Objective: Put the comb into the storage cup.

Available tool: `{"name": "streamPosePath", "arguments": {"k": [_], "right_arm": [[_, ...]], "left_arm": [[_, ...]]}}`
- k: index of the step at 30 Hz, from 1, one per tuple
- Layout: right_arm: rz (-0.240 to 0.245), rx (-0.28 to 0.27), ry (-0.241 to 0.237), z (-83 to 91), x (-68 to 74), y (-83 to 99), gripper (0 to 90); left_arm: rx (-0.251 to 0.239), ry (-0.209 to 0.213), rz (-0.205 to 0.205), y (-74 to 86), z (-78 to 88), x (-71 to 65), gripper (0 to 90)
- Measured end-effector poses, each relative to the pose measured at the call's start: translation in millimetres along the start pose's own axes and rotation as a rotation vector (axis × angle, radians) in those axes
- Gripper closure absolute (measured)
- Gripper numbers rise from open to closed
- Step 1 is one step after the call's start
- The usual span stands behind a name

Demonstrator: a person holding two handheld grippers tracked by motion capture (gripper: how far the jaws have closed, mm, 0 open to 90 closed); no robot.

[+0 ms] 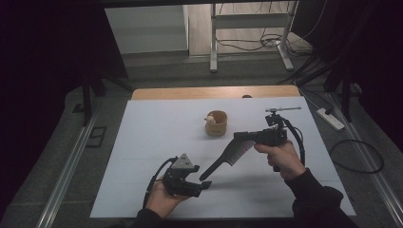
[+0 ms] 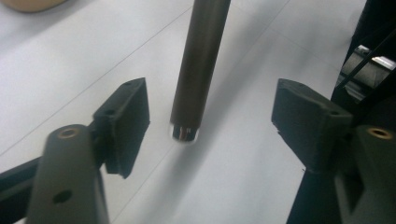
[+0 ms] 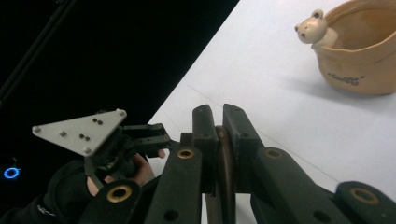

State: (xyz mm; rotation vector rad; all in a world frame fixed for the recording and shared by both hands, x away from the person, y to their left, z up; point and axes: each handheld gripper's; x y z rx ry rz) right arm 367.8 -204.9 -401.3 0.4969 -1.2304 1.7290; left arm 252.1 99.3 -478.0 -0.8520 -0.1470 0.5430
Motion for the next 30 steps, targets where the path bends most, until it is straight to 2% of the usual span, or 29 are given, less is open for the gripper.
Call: {"name": "streamPosePath", "arguments": {"k": [7, 10, 14, 26, 30], "right_arm": [[0.029, -0.014, 0.008, 4.4, 2.7, -0.1, 84.1], [0.053, -0.023, 0.012, 6.4, 4.4, -0.2, 84.1], [0.059, -0.028, 0.024, 7.7, 4.0, -0.3, 84.1], [0.079, -0.039, 0.051, 10.2, 4.0, -0.2, 84.1], [0.078, -0.048, 0.054, 12.9, 3.2, -1.1, 84.1]], "left_arm": [[0.011, -0.003, 0.039, 6.1, 10.2, 7.8, 14.3], [0.004, 0.007, 0.053, 8.4, 13.5, 10.5, 12.4], [-0.016, 0.017, 0.079, 11.2, 17.8, 14.0, 8.5], [-0.054, -0.029, 0.097, 19.6, 31.7, 15.2, 3.1], [-0.056, -0.060, 0.102, 22.9, 38.1, 15.5, 1.4]]}}
Point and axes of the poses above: each handheld gripper's, and its own axes: z roughly backward along the jaws, y roughly out of its underside, x roughly to its left, and after that the axes turned 9 degrees about -z, right-handed
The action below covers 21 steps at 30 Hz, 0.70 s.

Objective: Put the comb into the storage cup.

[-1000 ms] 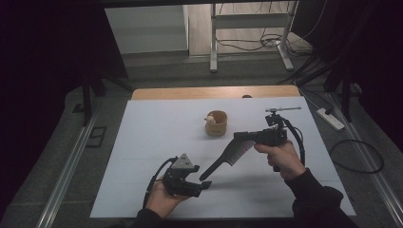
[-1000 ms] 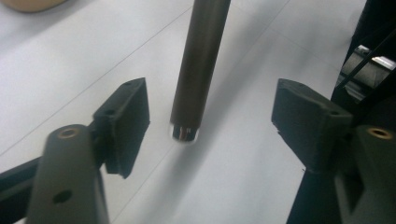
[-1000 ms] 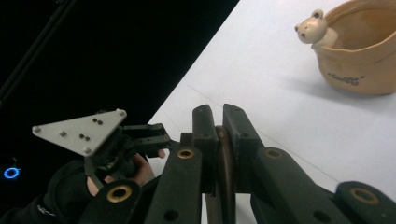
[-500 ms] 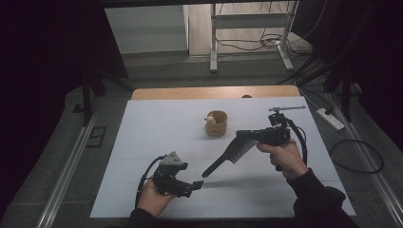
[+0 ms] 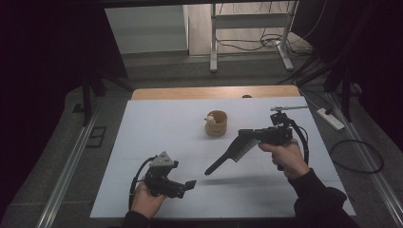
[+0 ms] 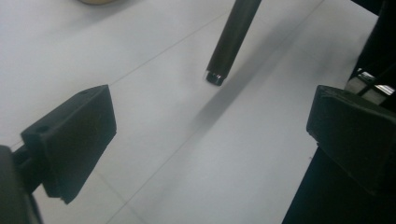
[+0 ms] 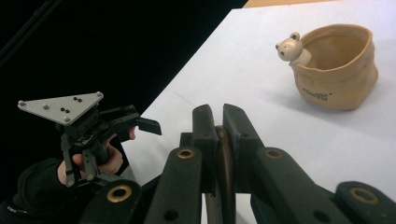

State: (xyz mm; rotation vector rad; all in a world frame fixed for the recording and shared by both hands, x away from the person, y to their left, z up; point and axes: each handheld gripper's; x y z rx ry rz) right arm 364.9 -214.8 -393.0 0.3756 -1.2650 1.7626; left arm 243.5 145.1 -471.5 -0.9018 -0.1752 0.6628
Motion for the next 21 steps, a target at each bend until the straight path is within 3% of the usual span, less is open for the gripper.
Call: {"name": "streamPosePath", "arguments": {"k": [9, 21], "right_arm": [[0.009, -0.016, 0.013, 3.6, -0.4, -1.4, 84.1], [0.030, -0.036, 0.039, 9.2, 1.1, -2.9, 84.1]], "left_arm": [[-0.017, -0.061, -0.008, 6.7, 12.4, 3.2, 1.8], [-0.035, -0.072, 0.035, 19.6, 28.4, 5.7, 1.6]]}}
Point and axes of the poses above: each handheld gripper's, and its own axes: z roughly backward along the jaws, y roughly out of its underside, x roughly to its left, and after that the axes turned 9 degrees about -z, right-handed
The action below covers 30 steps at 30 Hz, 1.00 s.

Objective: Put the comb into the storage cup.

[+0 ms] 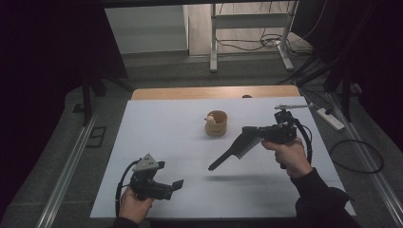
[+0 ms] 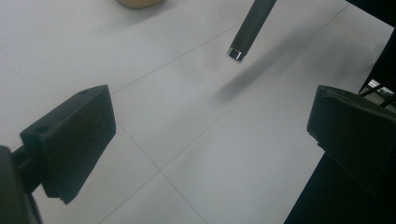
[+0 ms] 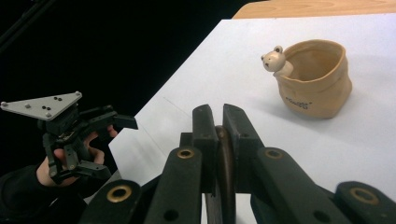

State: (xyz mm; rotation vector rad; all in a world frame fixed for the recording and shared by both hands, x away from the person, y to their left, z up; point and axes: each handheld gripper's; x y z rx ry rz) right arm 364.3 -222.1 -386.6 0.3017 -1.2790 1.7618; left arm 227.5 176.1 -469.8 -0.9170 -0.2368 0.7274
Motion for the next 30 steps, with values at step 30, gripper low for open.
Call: {"name": "streamPosePath", "arguments": {"k": [30], "right_arm": [[-0.014, -0.073, 0.038, 16.5, -6.0, -11.2, 84.1]], "left_arm": [[-0.042, -0.111, 0.074, 34.4, 44.7, 4.5, 1.1]]}}
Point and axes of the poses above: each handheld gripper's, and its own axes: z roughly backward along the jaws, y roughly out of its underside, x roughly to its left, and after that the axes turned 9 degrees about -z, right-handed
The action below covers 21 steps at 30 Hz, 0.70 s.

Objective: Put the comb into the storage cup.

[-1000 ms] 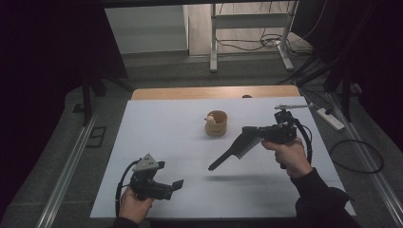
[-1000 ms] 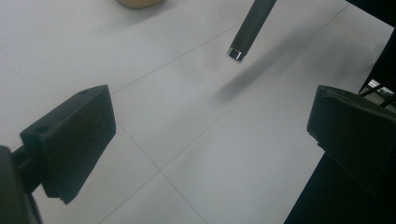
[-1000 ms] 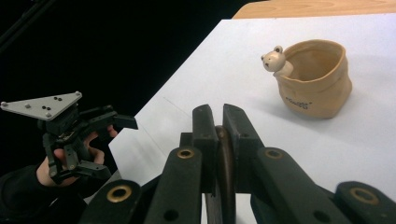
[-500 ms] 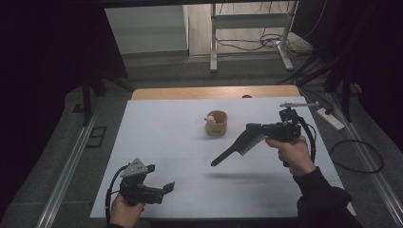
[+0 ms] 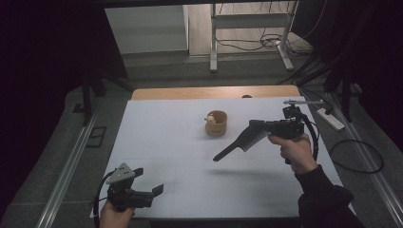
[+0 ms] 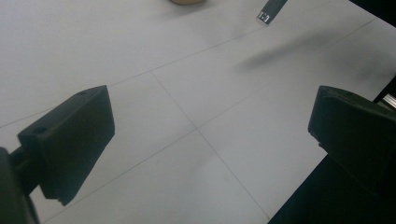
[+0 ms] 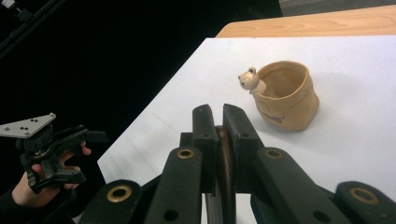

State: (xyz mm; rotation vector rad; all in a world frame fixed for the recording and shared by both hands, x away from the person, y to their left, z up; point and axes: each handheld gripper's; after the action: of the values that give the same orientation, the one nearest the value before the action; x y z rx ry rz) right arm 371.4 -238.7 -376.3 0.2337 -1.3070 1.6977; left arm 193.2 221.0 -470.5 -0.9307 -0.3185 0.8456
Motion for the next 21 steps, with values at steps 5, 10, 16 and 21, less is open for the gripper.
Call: {"name": "streamPosePath", "arguments": {"k": [5, 10, 16, 21], "right_arm": [[-0.007, -0.013, 0.006, 2.7, -1.7, -3.7, 84.1], [-0.012, -0.024, 0.014, 3.3, -3.4, -8.4, 84.1], [-0.018, -0.027, 0.034, 2.0, -6.6, -14.0, 84.1], [-0.021, -0.034, 0.044, 0.4, -9.2, -19.4, 84.1]], "left_arm": [[0.002, -0.009, 0.011, 4.1, 4.1, 2.3, 0.9], [0.014, -0.026, 0.011, 7.8, 7.3, 2.5, 0.5], [0.021, -0.038, 0.021, 13.6, 12.6, 4.4, 0.2], [0.022, -0.044, 0.030, 18.2, 16.1, 6.8, 0.1]]}}
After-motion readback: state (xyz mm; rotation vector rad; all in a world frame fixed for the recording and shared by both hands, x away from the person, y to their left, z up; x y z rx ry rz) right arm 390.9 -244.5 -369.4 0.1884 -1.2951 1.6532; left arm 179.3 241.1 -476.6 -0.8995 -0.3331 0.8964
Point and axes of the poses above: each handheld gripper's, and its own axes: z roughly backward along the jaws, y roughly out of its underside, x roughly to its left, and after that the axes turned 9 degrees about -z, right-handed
